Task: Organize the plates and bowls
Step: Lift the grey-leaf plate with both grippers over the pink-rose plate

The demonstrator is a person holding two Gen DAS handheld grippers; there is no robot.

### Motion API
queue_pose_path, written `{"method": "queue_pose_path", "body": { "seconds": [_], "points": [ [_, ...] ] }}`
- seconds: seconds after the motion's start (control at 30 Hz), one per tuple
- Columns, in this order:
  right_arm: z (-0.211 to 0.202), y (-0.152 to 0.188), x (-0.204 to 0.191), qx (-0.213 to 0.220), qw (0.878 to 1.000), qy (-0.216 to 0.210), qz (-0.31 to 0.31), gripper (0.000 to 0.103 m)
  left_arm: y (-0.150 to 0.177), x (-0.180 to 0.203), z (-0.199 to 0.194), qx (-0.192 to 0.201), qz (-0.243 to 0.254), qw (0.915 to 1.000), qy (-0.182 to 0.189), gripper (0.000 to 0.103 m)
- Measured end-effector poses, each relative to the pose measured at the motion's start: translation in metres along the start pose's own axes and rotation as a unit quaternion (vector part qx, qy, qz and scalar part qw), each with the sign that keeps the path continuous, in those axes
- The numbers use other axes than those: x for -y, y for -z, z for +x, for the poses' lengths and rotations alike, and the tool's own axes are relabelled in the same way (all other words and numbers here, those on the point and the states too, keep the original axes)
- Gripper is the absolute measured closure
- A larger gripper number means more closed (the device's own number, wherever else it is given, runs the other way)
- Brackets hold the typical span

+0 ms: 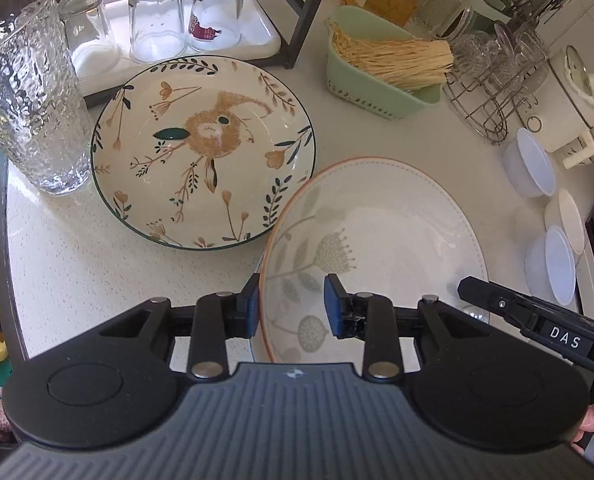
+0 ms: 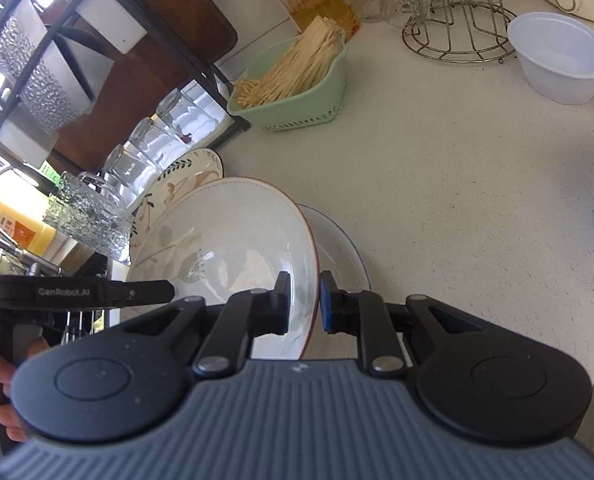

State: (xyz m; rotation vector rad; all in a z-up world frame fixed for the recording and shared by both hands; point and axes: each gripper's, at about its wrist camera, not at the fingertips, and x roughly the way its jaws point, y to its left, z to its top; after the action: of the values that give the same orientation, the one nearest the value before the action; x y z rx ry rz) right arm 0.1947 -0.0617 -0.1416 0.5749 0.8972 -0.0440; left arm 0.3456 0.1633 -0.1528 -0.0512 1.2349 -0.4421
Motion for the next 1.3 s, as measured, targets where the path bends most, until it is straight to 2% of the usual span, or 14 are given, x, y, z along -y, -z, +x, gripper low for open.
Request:
{"method": "queue_pose_path", "body": {
  "seconds": [0.2, 0.77, 0.93, 1.07, 1.3],
  "points": [
    [0.005, -0.001, -0.007, 0.002, 0.999, 0.016, -0.04, 0.085, -0.004, 0.002, 0.008, -0.015, 0.003, 0.9998, -0.013, 0.067],
    [0.014, 0.006, 0.0, -0.011, 0.998, 0.033, -0.043, 0.085, -0.005, 0.014, 0.019, -0.03, 0.038, 0.9986, -0.022, 0.067],
    [0.014, 0.007, 0.001, -0.008, 0.999, 0.029, -0.039, 0.085, -0.006, 0.013, 0.018, -0.019, 0.031, 0.9991, -0.023, 0.067],
    [0.016, 0.005, 0.006, -0.021, 0.999, 0.015, -0.028, 0.085, -0.008, 0.009, 0.015, -0.011, -0.003, 0.9996, -0.028, 0.066],
    [0.017, 0.004, 0.008, -0.027, 0.999, 0.002, -0.043, 0.085, -0.006, 0.008, 0.008, 0.003, -0.023, 0.9991, -0.036, 0.065]
  ]
}}
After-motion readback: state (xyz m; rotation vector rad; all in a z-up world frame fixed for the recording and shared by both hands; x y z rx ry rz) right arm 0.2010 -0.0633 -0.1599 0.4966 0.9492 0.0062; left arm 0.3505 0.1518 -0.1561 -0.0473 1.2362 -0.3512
